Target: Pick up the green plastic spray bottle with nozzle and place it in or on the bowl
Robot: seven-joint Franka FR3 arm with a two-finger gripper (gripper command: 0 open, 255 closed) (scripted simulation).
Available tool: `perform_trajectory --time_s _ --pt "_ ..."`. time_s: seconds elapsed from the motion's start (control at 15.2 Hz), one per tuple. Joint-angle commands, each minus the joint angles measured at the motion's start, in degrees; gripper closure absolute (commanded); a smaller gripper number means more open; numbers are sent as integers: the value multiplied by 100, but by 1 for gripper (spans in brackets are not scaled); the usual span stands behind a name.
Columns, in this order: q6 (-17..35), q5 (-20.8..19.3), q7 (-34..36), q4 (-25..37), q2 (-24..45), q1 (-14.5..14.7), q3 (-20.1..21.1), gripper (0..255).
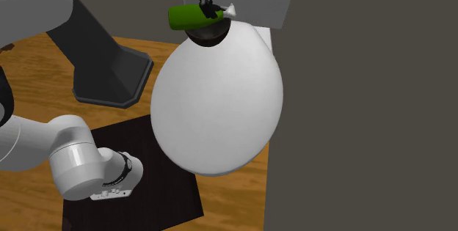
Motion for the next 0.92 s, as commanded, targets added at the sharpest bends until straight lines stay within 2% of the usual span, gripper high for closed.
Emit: perform_trajectory --time_s 0.0,0.07,0.33,0.86 --pt "0 0 0 0 0 0 0 0" --pt "0 0 0 0 0 0 0 0" --pt "-644 127 -86 309 -349 10 -64 0" --pt "-644 127 -85 309 -349 11 -65 0"
